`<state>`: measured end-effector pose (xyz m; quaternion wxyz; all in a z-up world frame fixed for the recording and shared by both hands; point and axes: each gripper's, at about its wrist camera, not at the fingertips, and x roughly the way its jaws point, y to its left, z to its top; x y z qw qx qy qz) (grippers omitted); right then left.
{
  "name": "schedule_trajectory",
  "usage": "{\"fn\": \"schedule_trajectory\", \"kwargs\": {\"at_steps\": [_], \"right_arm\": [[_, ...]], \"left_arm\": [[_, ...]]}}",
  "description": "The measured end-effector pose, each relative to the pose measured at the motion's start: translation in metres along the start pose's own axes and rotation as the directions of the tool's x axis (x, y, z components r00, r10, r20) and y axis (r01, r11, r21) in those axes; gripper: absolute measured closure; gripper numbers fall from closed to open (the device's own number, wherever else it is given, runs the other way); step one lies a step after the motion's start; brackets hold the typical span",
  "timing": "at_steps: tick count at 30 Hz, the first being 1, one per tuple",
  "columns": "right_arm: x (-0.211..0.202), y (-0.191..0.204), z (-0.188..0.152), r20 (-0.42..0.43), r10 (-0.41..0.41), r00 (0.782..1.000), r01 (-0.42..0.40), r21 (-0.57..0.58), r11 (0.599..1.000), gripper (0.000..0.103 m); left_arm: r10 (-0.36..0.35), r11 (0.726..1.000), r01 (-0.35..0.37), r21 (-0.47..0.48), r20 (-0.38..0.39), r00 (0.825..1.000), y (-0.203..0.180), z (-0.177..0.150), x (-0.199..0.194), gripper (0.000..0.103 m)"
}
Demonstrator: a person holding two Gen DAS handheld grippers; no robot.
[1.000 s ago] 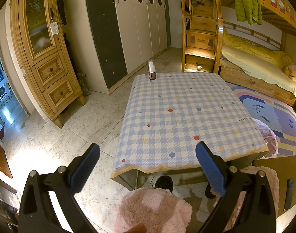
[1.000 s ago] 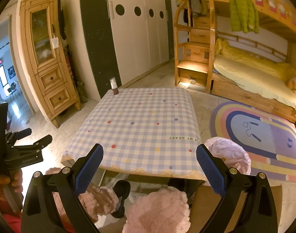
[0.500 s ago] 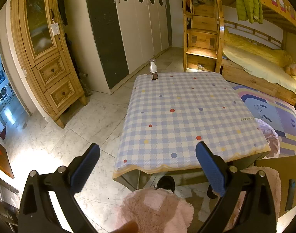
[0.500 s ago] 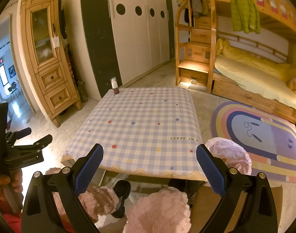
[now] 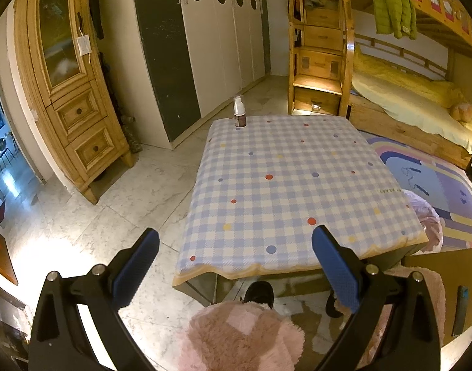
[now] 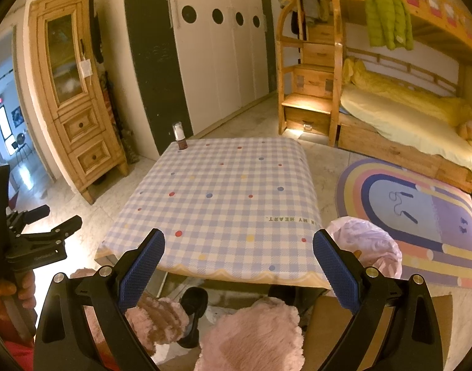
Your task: Collect trash
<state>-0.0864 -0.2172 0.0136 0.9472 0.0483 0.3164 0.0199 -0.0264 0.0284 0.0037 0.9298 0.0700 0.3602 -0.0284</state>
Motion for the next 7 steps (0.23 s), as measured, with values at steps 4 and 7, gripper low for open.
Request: {"fn": "schedule_trajectory", "kwargs": {"at_steps": [4,7], "right_arm": [[0.007,-0.007,-0.001,-0.007,-0.004,1.000,0.004,0.016,1.000,0.008],[0.010,-0.015,-0.004,-0.006,-0.014,1.000,0.014,0.037,0.999,0.008]], "left_arm": [[0.002,1.000,-0.002,0.004,-0.015,1.000,-0.003,0.000,0.007,0.007],[-0.009,1.000,0.009,0.006,-0.025,1.000,-0.007,0.001,0.014,0.007]]}}
